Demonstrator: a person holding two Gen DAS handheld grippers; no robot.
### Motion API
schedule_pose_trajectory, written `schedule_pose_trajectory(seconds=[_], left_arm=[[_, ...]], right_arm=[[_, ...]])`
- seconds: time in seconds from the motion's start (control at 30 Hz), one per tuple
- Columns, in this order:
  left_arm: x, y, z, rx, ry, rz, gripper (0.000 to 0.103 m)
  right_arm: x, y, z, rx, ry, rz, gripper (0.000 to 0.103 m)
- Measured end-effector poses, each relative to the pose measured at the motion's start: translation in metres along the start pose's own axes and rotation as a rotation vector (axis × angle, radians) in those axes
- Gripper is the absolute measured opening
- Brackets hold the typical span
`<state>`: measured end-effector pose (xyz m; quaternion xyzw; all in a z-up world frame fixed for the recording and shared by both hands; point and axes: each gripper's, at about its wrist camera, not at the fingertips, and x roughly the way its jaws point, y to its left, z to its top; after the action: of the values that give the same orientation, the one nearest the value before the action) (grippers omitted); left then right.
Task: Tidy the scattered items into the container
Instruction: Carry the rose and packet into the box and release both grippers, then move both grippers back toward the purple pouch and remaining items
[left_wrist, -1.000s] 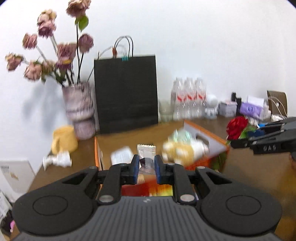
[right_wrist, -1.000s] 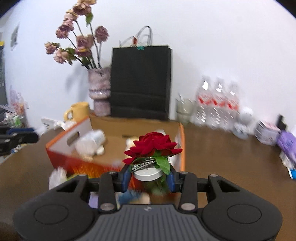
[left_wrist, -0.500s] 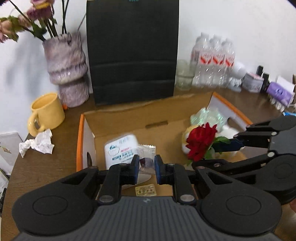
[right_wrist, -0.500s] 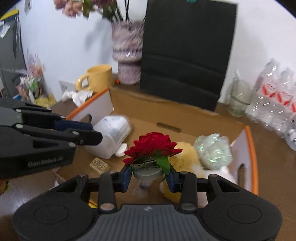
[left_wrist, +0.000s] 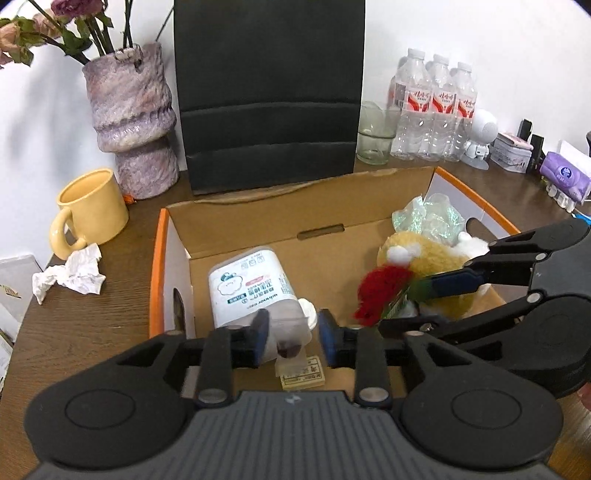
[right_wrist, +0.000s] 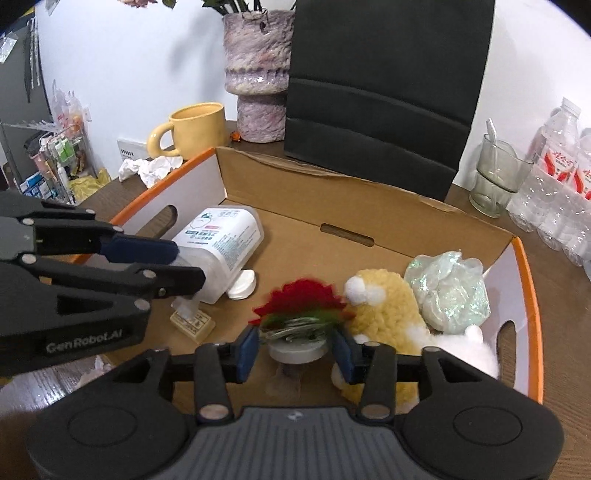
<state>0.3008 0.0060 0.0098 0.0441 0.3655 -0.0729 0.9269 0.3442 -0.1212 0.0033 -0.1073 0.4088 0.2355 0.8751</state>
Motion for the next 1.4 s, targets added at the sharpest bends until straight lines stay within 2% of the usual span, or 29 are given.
schedule_pose_trajectory(seconds=[0.07, 0.1, 0.13, 0.17, 0.2, 0.27, 0.3, 0.33, 0.43, 0.6, 0.8, 1.03, 1.17, 1.4], left_arm=[[-0.006, 0.001, 0.000, -0.002, -0.020, 0.012, 0.049], [-0.011, 0.003, 0.001, -0.010, -0.032, 0.013, 0.060], [-0.016, 0.005, 0.001, -0.018, -0.043, 0.019, 0.071], [-0.023, 0.006, 0.001, -0.022, -0.062, 0.025, 0.076], [-0.030, 0.007, 0.001, -0.021, -0.087, 0.025, 0.082], [-0.048, 0.009, -0.002, -0.027, -0.149, 0.031, 0.093], [-0.058, 0.010, -0.005, -0.036, -0.185, 0.032, 0.103], [-0.068, 0.012, -0.009, -0.047, -0.227, 0.035, 0.103], [-0.096, 0.015, -0.026, -0.063, -0.309, 0.030, 0.103], [-0.125, 0.012, -0.061, -0.079, -0.350, 0.037, 0.103], [-0.141, 0.001, -0.115, -0.120, -0.301, 0.015, 0.103], [-0.146, -0.014, -0.161, -0.241, -0.210, -0.064, 0.103], [-0.148, -0.027, -0.167, -0.208, -0.198, -0.067, 0.103], [-0.149, -0.045, -0.168, -0.142, -0.208, -0.085, 0.103]], right_arm=[[-0.006, 0.000, 0.000, 0.001, -0.015, -0.002, 0.060], [-0.012, 0.001, -0.001, -0.002, -0.028, 0.001, 0.062], [-0.018, 0.001, -0.001, -0.005, -0.041, -0.001, 0.071], [-0.024, 0.002, -0.002, -0.006, -0.057, -0.007, 0.079], [-0.033, 0.002, -0.003, -0.009, -0.080, -0.013, 0.087], [-0.054, 0.003, -0.006, -0.011, -0.135, -0.020, 0.095], [-0.067, 0.003, -0.010, -0.009, -0.168, -0.022, 0.099], [-0.078, 0.004, -0.014, -0.007, -0.198, -0.028, 0.103], [-0.113, 0.007, -0.034, -0.017, -0.291, -0.053, 0.103], [-0.150, 0.013, -0.081, -0.003, -0.349, -0.078, 0.103], [-0.166, 0.028, -0.144, 0.030, -0.339, -0.134, 0.103], [-0.154, 0.042, -0.197, 0.141, -0.270, -0.123, 0.103], [-0.143, 0.053, -0.213, 0.147, -0.226, -0.112, 0.103], [-0.143, 0.056, -0.217, 0.138, -0.222, -0.129, 0.103]])
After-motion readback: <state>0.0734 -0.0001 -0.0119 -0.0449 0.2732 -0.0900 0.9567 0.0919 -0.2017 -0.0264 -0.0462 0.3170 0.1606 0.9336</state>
